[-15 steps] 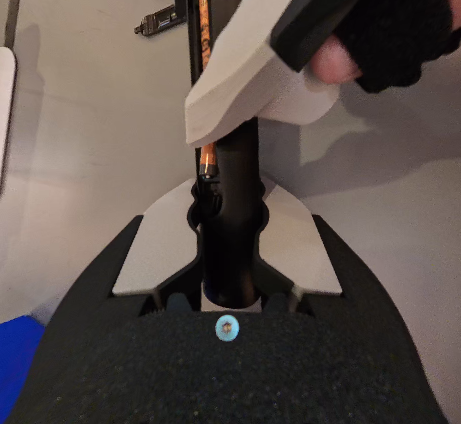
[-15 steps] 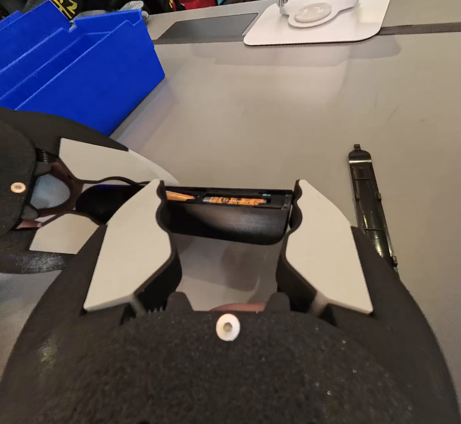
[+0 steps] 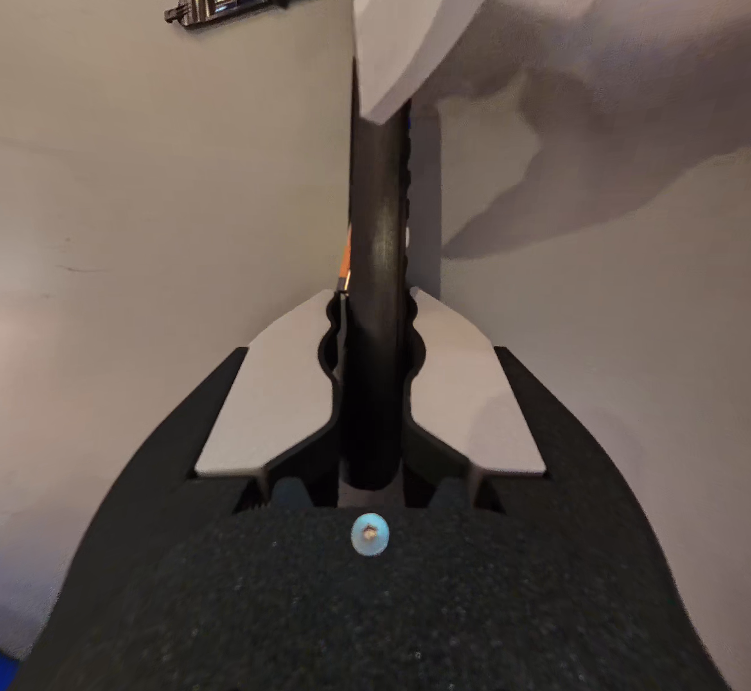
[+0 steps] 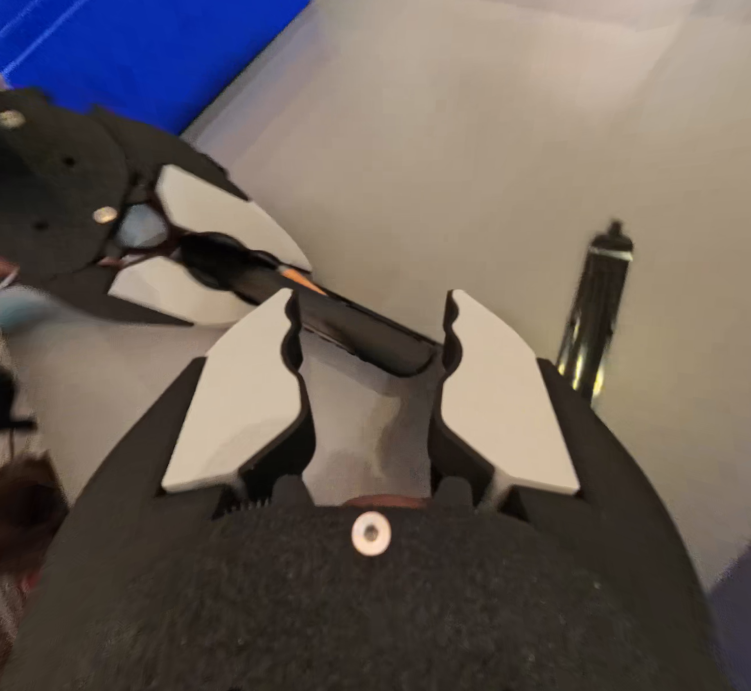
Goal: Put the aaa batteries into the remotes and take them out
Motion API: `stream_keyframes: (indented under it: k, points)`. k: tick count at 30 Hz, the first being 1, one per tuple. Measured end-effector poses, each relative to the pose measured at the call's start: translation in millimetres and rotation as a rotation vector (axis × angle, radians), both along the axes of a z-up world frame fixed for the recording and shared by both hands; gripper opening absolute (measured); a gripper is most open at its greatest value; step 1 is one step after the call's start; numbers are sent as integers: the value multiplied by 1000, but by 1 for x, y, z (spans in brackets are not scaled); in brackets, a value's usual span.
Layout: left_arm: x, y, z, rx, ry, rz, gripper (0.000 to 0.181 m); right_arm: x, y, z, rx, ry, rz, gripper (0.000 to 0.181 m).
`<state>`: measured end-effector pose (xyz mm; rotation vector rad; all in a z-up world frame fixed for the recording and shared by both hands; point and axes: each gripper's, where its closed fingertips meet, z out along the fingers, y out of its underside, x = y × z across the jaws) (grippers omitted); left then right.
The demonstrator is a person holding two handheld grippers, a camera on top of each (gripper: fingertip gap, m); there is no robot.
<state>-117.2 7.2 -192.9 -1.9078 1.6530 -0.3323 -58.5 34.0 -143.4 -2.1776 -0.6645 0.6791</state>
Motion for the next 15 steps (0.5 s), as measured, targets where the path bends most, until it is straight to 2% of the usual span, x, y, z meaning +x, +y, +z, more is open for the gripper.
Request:
stream_keyframes:
  k: [2,5,6,9,12,13,15]
  points:
    - [0,-1,0,-1,4,-7,27,-10,-7,10,40,-27,173,68]
    - [0,-3,0,-6,12,-21,29,-24,-21,5,115,-181,436,72]
    - [0,-5,0,-11,16,-31,31,-26,-24,-1,125,-246,527,65]
    - [-2,-11,0,-34,26,-56,37,-28,-31,-23,12,-366,721,66]
    - [-9,-23,0,-101,18,-72,49,-24,-42,-39,-200,-396,835,61]
    - [-12,-26,0,-126,4,-65,51,-23,-43,-42,-225,-406,858,57]
    - [-19,-29,1,-163,-15,-45,53,-22,-41,-48,-177,-446,888,64]
